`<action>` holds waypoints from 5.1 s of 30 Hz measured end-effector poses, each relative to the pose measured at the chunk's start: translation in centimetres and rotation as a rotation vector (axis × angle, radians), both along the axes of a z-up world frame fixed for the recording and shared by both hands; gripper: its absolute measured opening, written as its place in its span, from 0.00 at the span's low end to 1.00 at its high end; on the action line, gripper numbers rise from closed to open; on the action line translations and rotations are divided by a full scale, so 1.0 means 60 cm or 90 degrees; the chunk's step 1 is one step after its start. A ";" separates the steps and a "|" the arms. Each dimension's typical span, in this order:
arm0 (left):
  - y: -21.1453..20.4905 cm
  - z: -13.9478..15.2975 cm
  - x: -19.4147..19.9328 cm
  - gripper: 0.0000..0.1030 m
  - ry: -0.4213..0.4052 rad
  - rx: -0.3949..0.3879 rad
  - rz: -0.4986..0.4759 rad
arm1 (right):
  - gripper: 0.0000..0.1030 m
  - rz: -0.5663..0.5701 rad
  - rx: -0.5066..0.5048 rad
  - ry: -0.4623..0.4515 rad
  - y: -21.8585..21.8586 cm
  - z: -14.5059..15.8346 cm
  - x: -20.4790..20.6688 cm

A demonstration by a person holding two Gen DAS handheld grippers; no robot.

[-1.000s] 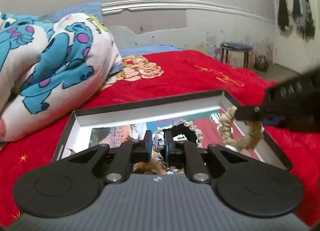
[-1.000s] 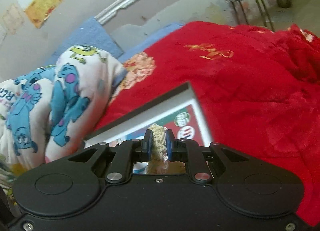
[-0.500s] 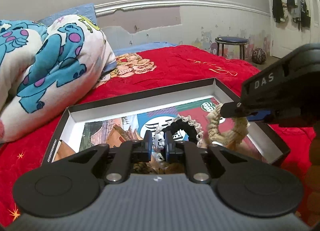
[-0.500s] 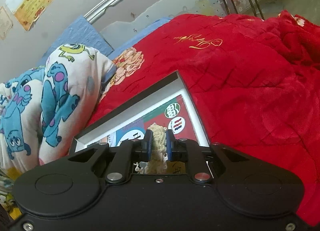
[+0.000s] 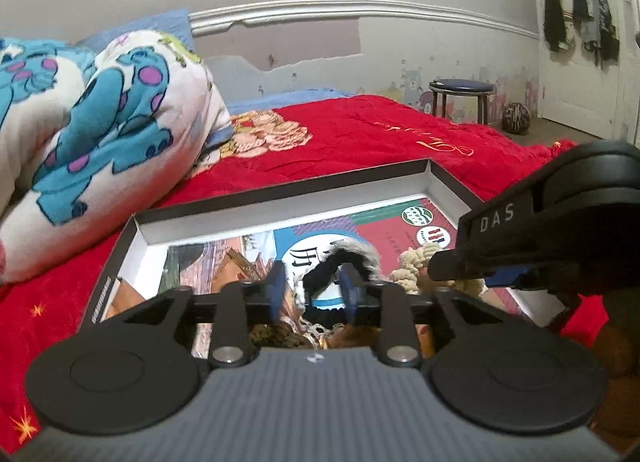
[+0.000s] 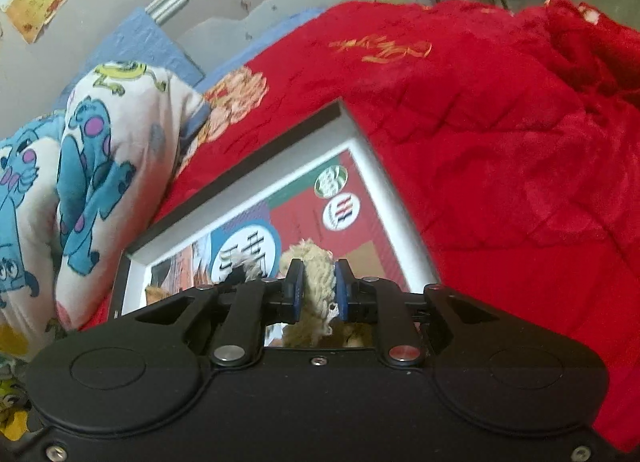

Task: Organize objects
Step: 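Lower both items into the box and open both grippers, then close the left gripper on a blue binder clip while the right tool reaches another blue clip, then close the right gripper on its blue binder clip while the left holds its clip, then carry both blue clips over the box and lower them inside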

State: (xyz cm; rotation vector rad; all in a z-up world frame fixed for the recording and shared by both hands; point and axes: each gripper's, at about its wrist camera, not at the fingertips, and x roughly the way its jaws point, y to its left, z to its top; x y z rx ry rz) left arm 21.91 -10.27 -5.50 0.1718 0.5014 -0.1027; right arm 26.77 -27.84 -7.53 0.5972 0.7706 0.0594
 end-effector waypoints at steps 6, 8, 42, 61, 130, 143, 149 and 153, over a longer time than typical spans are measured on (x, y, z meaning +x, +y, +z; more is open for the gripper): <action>0.020 0.012 -0.001 0.78 -0.013 -0.021 0.015 | 0.41 0.016 0.016 -0.026 0.000 0.016 -0.016; 0.027 0.019 -0.005 0.80 -0.020 -0.030 0.018 | 0.55 0.004 0.010 -0.044 0.000 0.030 -0.029; 0.066 0.030 -0.180 0.88 0.061 -0.028 0.091 | 0.92 -0.127 0.054 -0.031 -0.023 0.046 -0.232; 0.052 0.001 -0.147 0.88 0.106 -0.020 0.106 | 0.92 -0.079 0.013 0.055 0.016 -0.003 -0.190; 0.056 0.003 -0.133 0.10 0.130 -0.084 0.119 | 0.18 -0.018 -0.004 0.029 0.043 0.014 -0.200; 0.069 0.045 -0.142 0.10 0.082 -0.105 0.124 | 0.18 0.024 0.063 -0.088 0.032 0.065 -0.211; 0.089 0.073 -0.130 0.10 0.041 -0.127 0.131 | 0.17 0.047 0.098 -0.149 0.027 0.087 -0.187; 0.112 0.101 -0.088 0.10 0.018 -0.148 0.123 | 0.17 0.067 0.084 -0.198 0.028 0.107 -0.152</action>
